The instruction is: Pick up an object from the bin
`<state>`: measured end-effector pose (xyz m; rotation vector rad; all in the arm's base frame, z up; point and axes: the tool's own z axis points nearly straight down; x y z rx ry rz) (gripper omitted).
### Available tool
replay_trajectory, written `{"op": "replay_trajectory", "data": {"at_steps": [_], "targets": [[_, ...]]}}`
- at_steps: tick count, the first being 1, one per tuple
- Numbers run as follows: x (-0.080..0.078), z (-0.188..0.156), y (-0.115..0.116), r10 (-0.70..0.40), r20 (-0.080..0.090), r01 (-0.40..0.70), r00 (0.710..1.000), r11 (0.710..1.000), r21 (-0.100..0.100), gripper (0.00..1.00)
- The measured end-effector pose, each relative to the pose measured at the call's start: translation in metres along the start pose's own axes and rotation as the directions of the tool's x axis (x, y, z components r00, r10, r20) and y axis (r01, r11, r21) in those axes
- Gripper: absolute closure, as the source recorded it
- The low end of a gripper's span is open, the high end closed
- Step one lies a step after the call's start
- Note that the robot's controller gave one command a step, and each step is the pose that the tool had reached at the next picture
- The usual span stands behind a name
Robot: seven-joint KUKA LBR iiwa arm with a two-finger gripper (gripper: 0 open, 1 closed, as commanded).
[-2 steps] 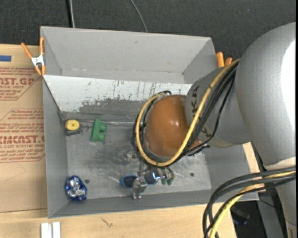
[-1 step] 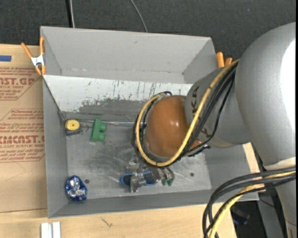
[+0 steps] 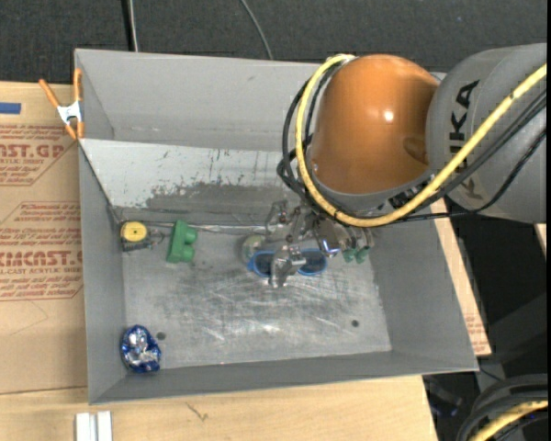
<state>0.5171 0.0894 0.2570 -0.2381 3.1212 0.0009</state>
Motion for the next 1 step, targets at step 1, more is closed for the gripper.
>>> {"op": "replay_trajectory", "data": {"at_steps": [1], "targets": [[-0.0633, -0.0251, -0.0412, -0.13, -0.003, 0.13, 0.991, 0.991, 0.0, 1.0]]}}
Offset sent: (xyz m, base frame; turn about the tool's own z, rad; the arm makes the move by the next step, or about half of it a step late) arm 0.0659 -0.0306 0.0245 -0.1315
